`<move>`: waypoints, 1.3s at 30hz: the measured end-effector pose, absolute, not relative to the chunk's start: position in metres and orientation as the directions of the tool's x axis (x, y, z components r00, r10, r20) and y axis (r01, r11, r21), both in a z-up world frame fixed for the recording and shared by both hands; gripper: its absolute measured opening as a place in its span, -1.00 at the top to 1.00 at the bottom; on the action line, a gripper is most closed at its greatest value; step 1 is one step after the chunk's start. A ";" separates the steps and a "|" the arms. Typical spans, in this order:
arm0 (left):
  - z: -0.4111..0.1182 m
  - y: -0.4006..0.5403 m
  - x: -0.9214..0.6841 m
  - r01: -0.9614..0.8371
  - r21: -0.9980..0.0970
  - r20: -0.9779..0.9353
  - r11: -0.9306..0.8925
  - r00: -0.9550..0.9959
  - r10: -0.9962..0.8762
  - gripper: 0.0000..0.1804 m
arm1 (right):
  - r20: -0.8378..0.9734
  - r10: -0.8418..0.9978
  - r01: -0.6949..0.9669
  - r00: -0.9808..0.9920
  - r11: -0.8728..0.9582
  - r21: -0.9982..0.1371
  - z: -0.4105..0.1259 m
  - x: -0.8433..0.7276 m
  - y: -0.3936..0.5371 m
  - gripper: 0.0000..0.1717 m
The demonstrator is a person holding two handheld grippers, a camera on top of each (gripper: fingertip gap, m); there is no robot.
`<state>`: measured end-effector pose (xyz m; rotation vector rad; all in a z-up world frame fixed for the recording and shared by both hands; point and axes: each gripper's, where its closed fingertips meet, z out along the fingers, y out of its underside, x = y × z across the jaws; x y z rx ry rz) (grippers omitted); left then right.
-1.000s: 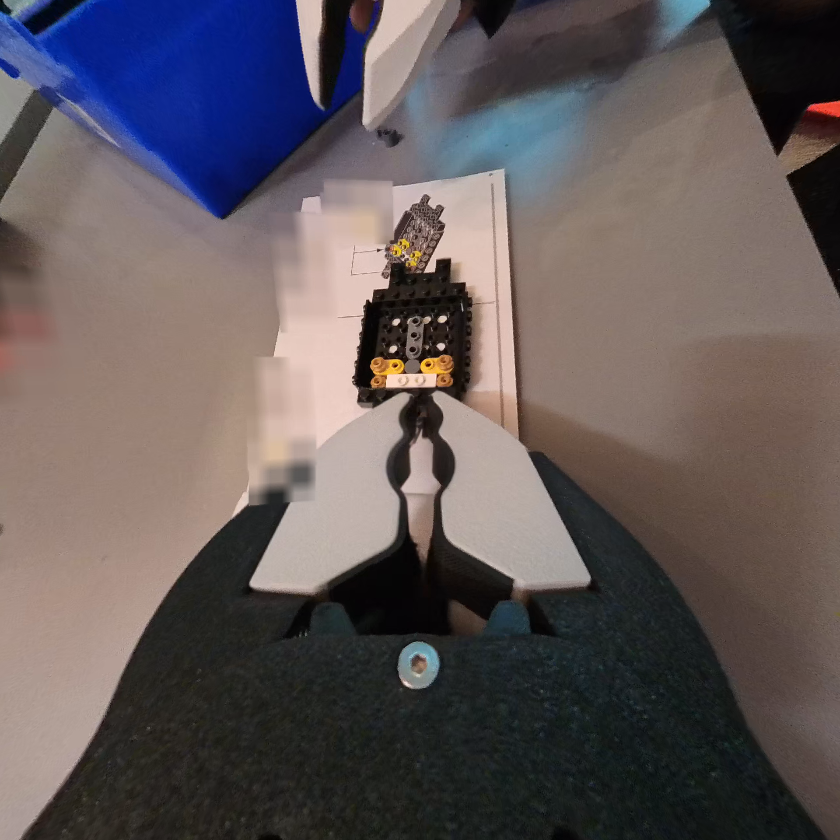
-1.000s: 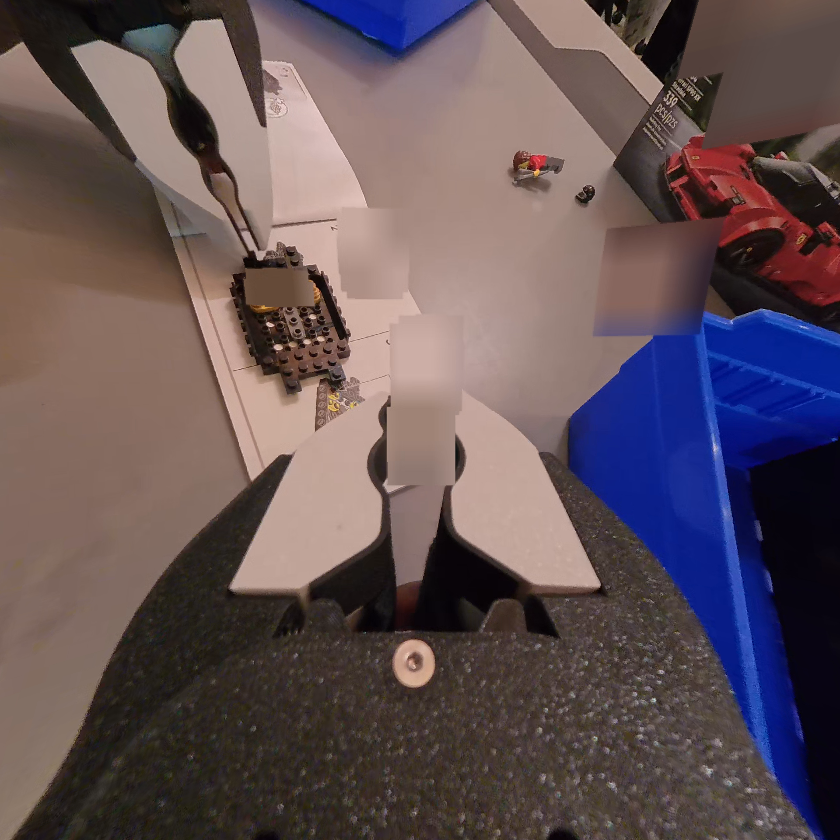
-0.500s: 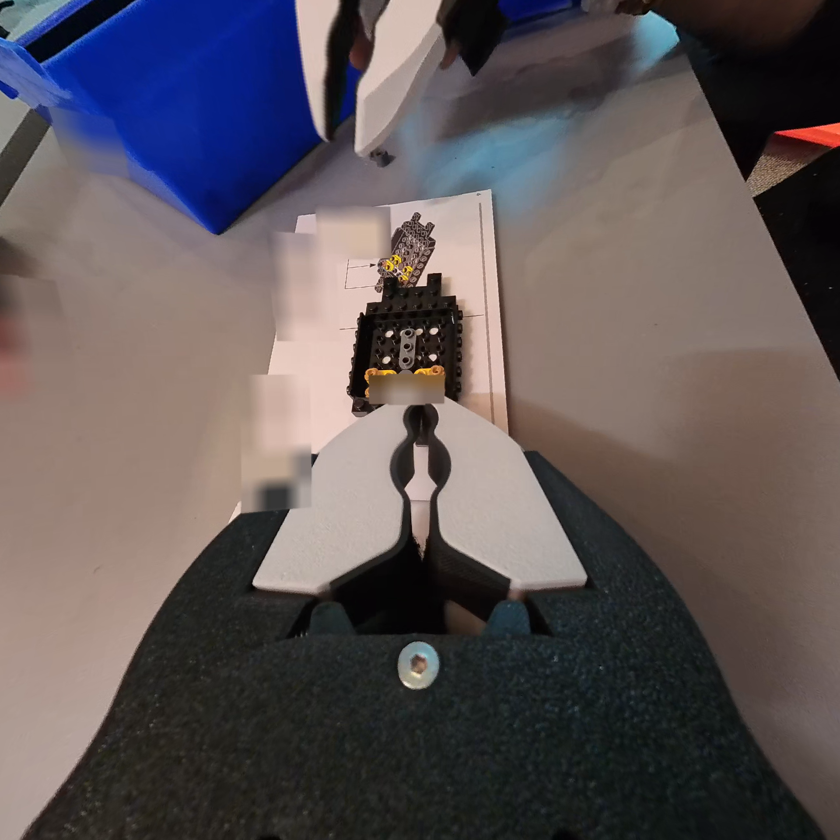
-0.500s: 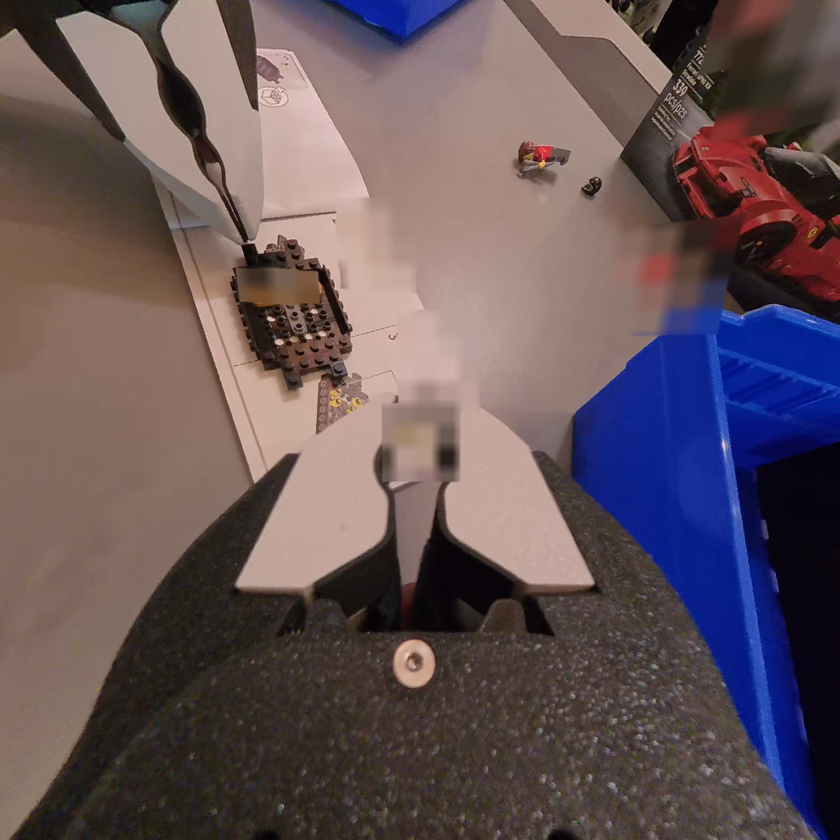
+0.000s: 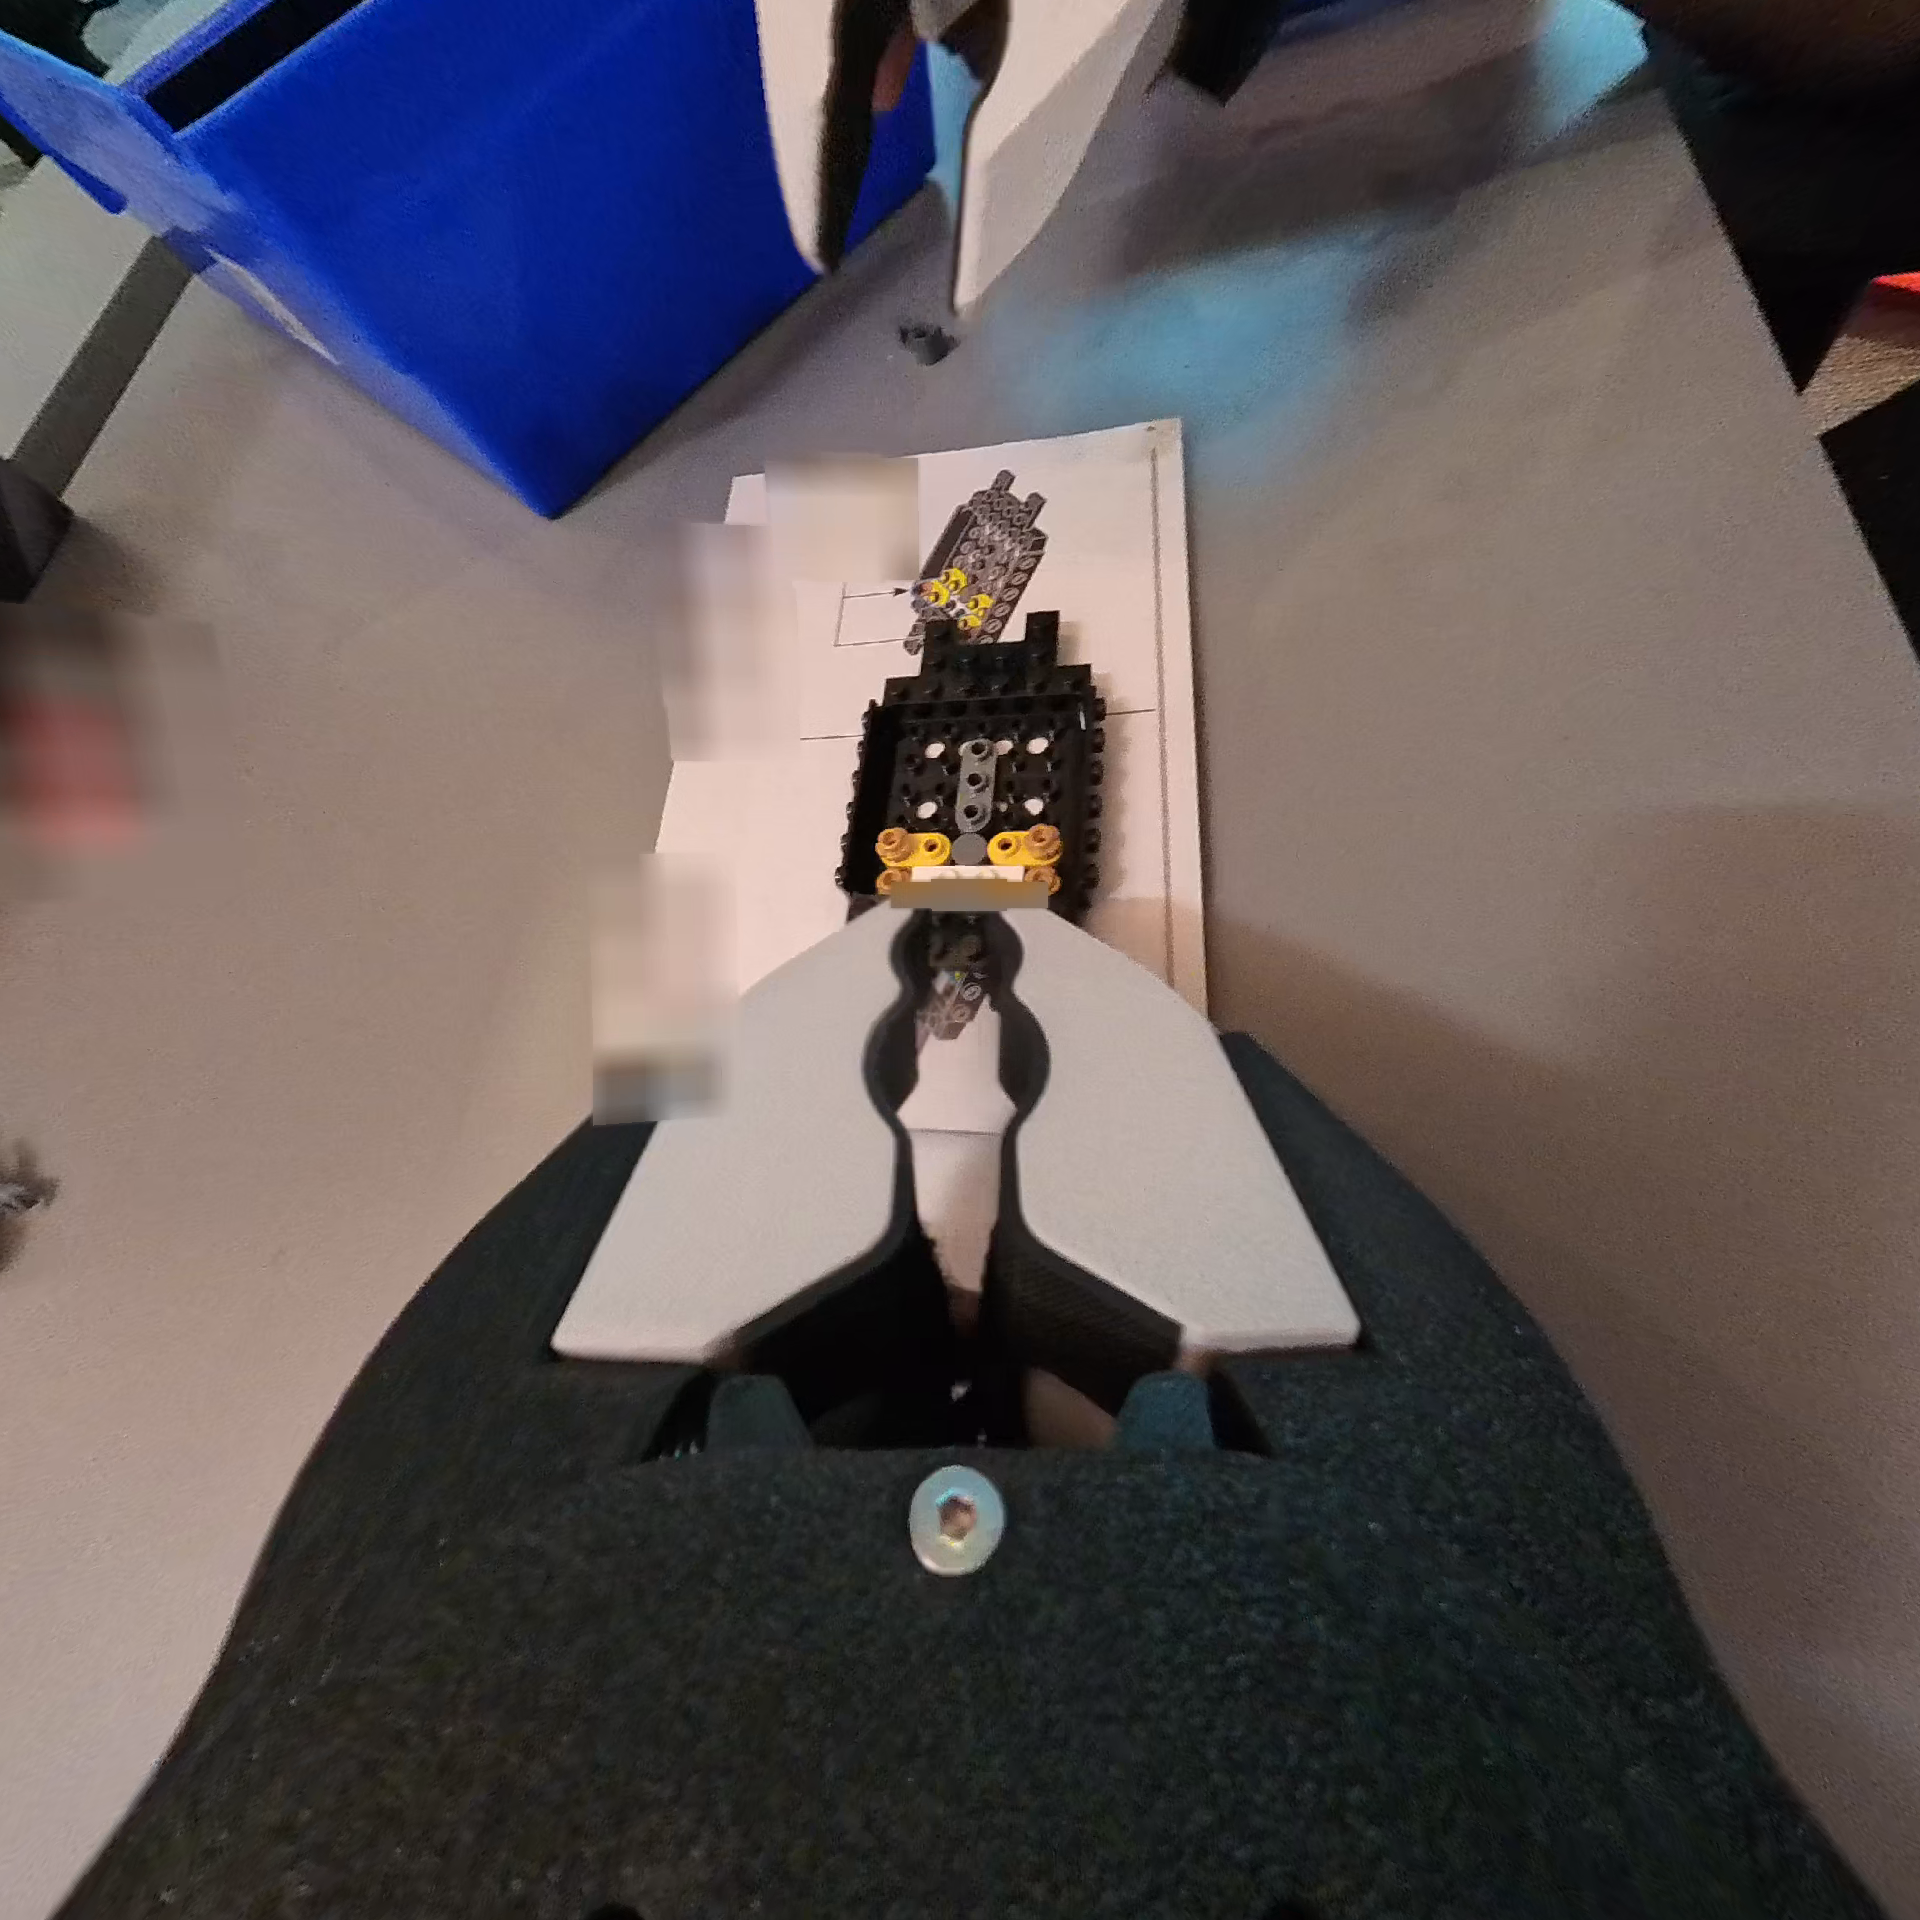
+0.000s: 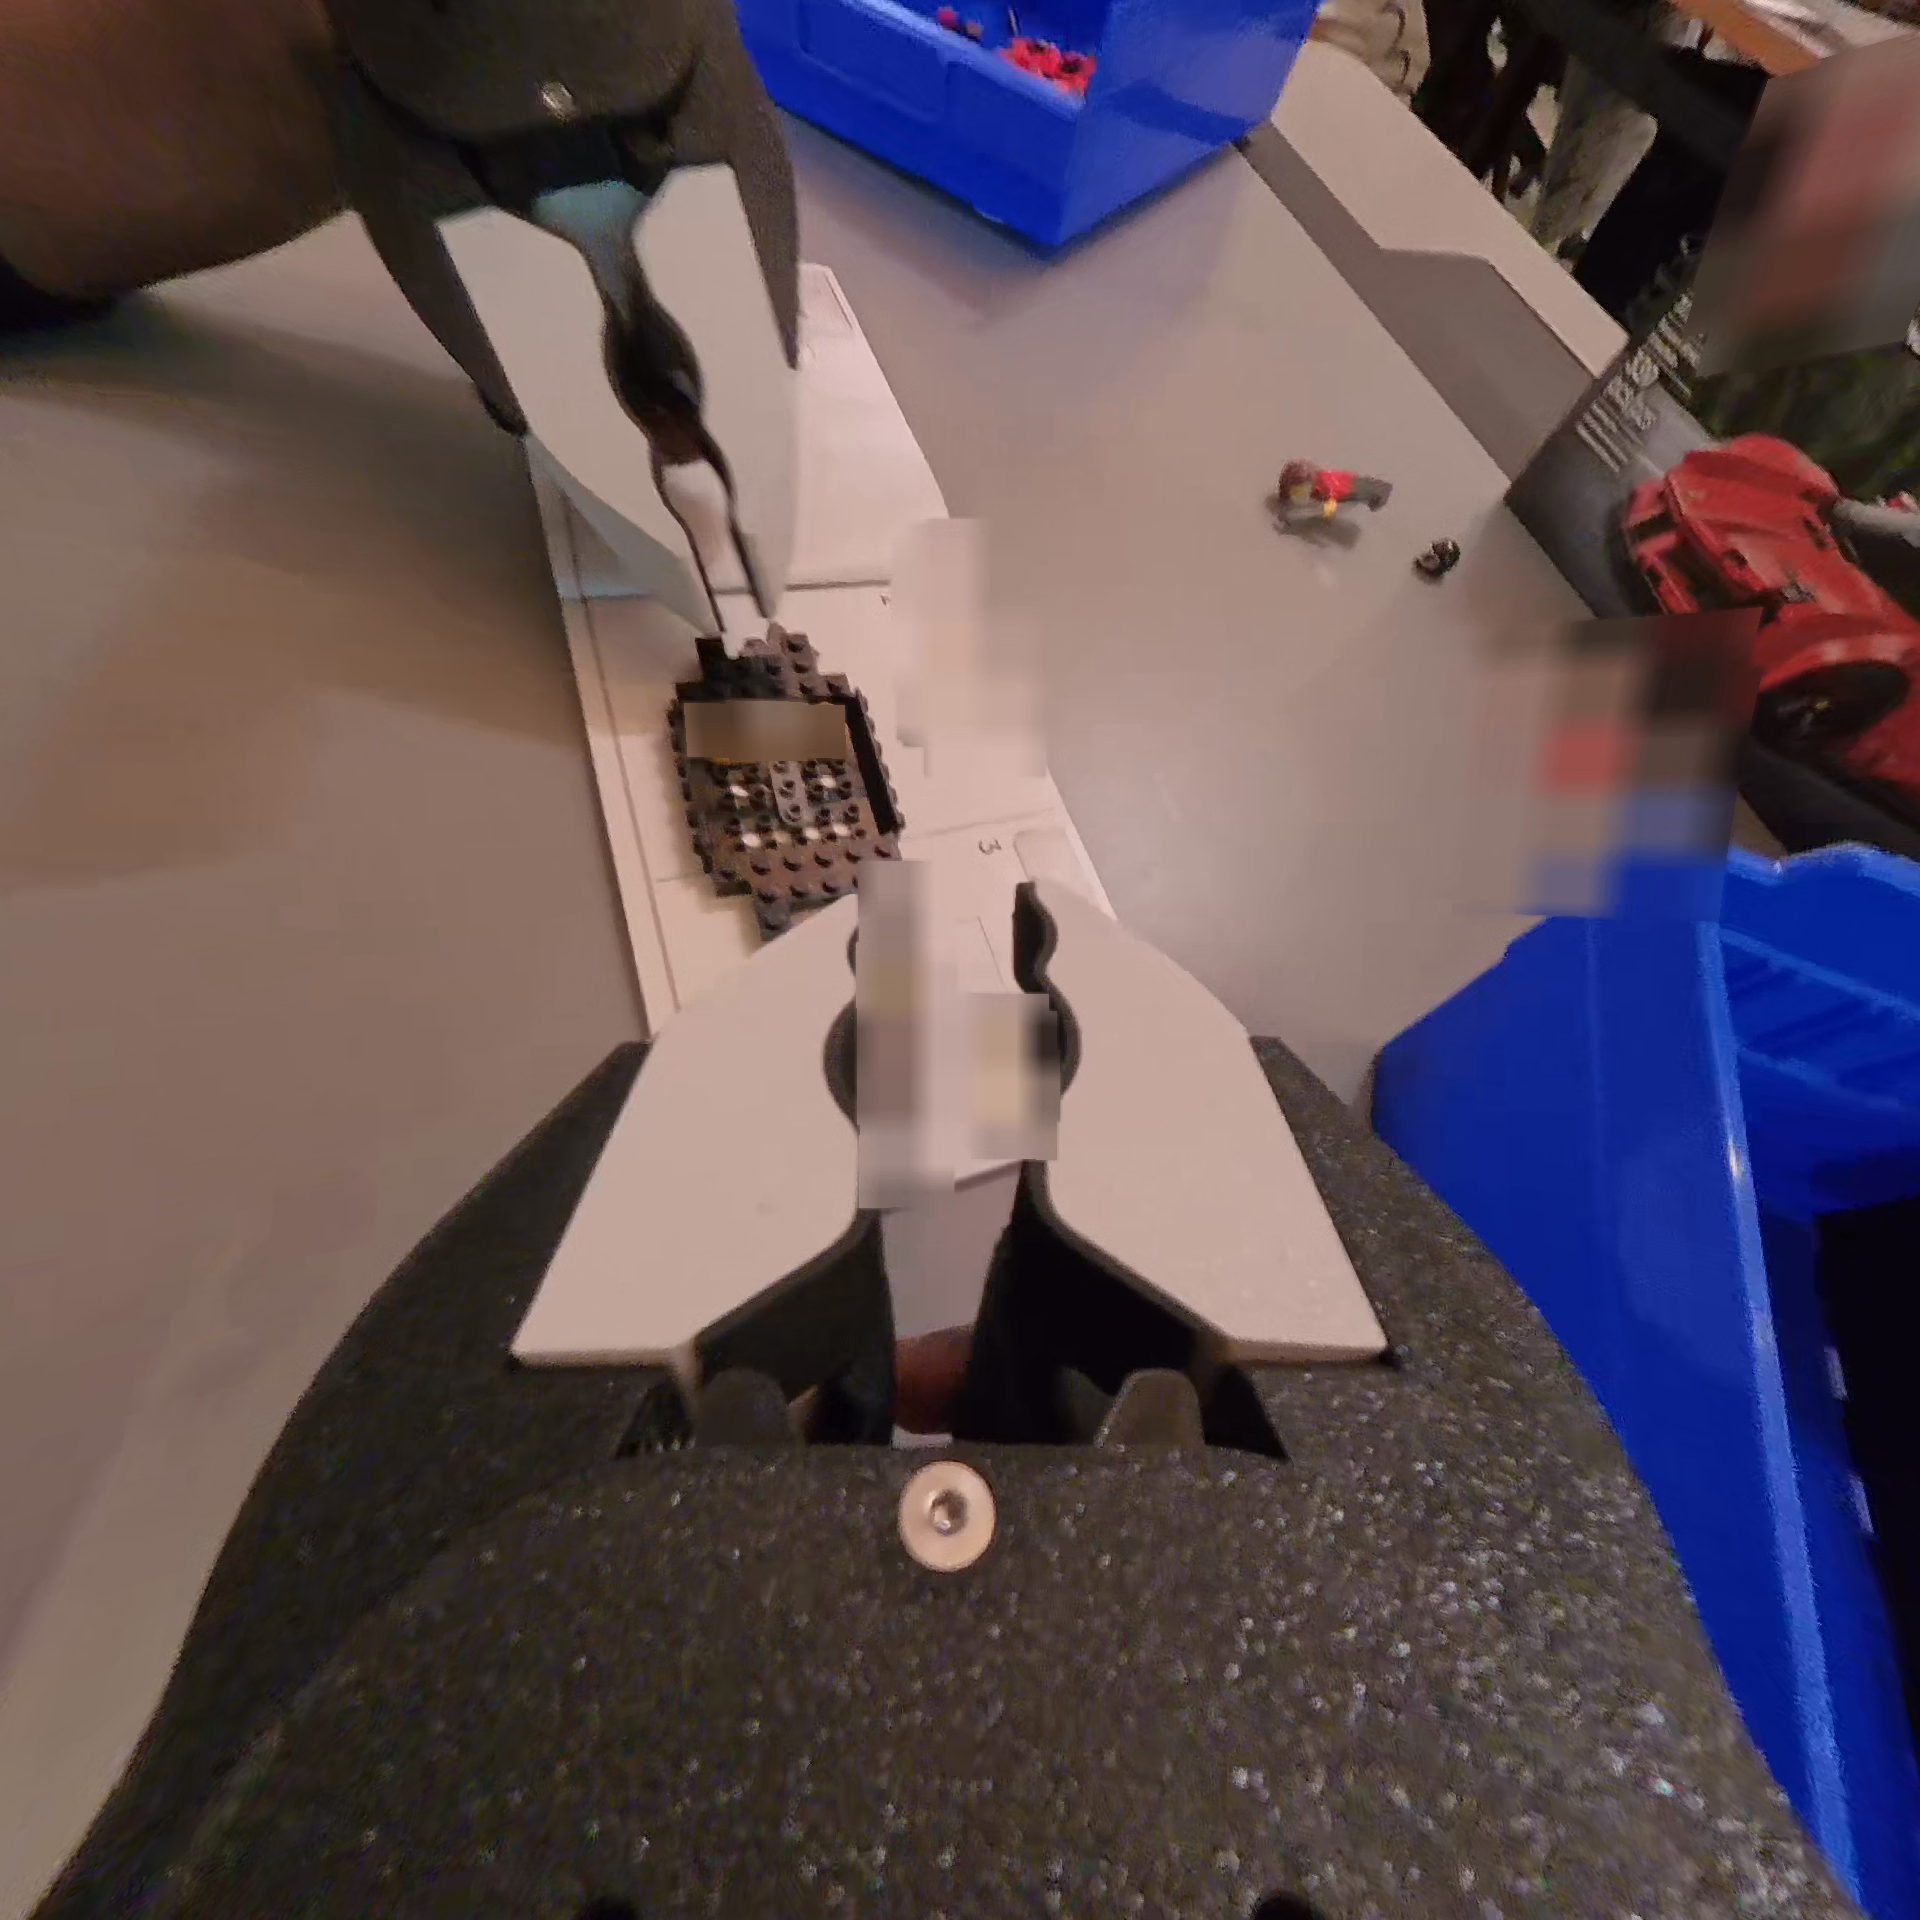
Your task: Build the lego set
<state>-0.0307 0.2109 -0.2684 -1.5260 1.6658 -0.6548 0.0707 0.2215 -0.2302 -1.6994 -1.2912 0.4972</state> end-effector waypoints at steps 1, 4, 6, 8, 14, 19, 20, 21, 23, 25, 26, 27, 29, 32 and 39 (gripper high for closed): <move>-0.268 0.213 -0.031 -0.586 -0.797 -0.199 0.147 0.024 -0.980 0.81 | 0.205 0.914 0.529 0.349 -0.012 -0.848 -0.227 0.068 0.218 0.86; -0.268 0.215 -0.030 -0.588 -0.798 -0.193 0.134 0.039 -0.980 0.62 | 0.234 0.914 0.525 0.332 0.027 -0.851 -0.220 0.068 0.214 1.00; -0.269 0.215 -0.030 -0.589 -0.797 -0.190 0.132 0.038 -0.981 0.58 | 0.235 0.914 0.541 0.330 0.021 -0.841 -0.222 0.070 0.214 0.99; -0.268 0.214 -0.029 -0.589 -0.797 -0.195 0.138 0.034 -0.980 0.56 | 0.233 0.914 0.544 0.333 0.016 -0.839 -0.223 0.070 0.215 0.99; -0.265 0.206 -0.029 -0.569 -0.807 -0.185 0.158 -0.011 -0.983 1.00 | 0.247 0.894 0.557 0.373 -0.003 -0.831 -0.227 0.074 0.223 0.94; -0.263 0.211 -0.030 -0.564 -0.809 -0.207 0.164 0.011 -0.978 1.00 | 0.240 0.890 0.549 0.387 -0.013 -0.836 -0.226 0.075 0.225 0.89; -0.263 0.212 -0.030 -0.565 -0.809 -0.207 0.162 0.015 -0.978 1.00 | 0.241 0.890 0.553 0.388 -0.015 -0.833 -0.227 0.075 0.225 0.88; -0.263 0.212 -0.030 -0.567 -0.808 -0.206 0.161 0.017 -0.978 1.00 | 0.243 0.890 0.560 0.387 -0.018 -0.828 -0.229 0.075 0.225 0.88; -0.263 0.213 -0.031 -0.570 -0.805 -0.215 0.163 0.024 -0.976 1.00 | 0.251 0.887 0.576 0.387 -0.020 -0.818 -0.232 0.076 0.226 0.87; -0.263 0.214 -0.031 -0.569 -0.805 -0.223 0.168 0.028 -0.974 0.98 | 0.259 0.880 0.584 0.398 -0.025 -0.812 -0.233 0.077 0.228 0.87; -0.263 0.214 -0.031 -0.570 -0.804 -0.224 0.169 0.028 -0.974 0.97 | 0.255 0.878 0.584 0.405 -0.034 -0.811 -0.233 0.078 0.229 0.87; -0.264 0.215 -0.031 -0.573 -0.802 -0.227 0.169 0.030 -0.973 0.95 | 0.248 0.878 0.582 0.408 -0.041 -0.812 -0.234 0.078 0.229 0.87; -0.266 0.216 -0.031 -0.583 -0.794 -0.235 0.173 0.031 -0.972 0.92 | 0.238 0.879 0.576 0.413 -0.049 -0.816 -0.234 0.079 0.229 0.86; -0.268 0.216 -0.031 -0.593 -0.786 -0.239 0.177 0.026 -0.971 0.85 | 0.222 0.882 0.579 0.416 -0.068 -0.813 -0.236 0.079 0.229 0.86; -0.272 0.212 -0.030 -0.602 -0.779 -0.226 0.178 0.005 -0.974 0.71 | 0.187 0.900 0.624 0.394 -0.113 -0.773 -0.252 0.079 0.225 0.83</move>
